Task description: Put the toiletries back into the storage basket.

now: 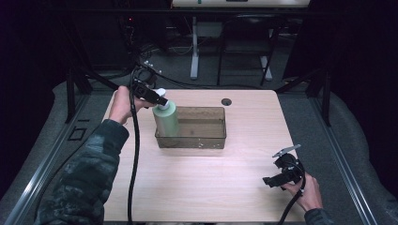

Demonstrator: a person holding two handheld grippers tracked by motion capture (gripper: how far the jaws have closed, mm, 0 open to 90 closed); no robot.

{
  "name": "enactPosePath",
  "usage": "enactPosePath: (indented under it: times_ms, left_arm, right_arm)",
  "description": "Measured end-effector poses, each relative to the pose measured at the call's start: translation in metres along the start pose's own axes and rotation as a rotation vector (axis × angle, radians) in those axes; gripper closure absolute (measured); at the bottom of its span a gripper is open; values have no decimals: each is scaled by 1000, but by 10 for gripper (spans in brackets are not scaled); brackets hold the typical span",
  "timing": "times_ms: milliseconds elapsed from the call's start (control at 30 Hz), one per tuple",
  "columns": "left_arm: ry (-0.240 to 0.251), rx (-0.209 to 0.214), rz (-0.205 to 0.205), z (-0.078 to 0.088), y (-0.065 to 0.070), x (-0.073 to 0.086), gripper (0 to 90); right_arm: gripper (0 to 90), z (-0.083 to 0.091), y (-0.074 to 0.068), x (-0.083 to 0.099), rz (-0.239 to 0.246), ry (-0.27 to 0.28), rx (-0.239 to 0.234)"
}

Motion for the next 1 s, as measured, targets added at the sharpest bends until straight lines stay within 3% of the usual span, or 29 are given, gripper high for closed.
enactPosePath:
  times_ms: [167, 367, 767, 1000]
  left_arm:
    - [13, 0, -19, 6, 8, -1, 320]
    - [15, -21, -41, 12, 17, 4, 162]
    - [35, -25, -57, 19, 30, 30, 78]
    - [37, -38, -39, 20, 31, 53, 44]
  right_arm:
    - [43, 0, -1, -1, -1, 1, 0]
    - [43, 0, -1, -1, -4, 0, 3]
    - [45, 0, -1, -1, 0, -1, 8]
    - [45, 0, -2, -1, 5, -1, 7]
Point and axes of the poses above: each handheld gripper's, and its own axes: z roughly backward along the jaws, x roughly out of its underside, y roughly to its right, the point moved 8 cm from there along -z, roughly forward along the jaws, and after that the axes turned 8 degrees about x, right-handed, at the moved point
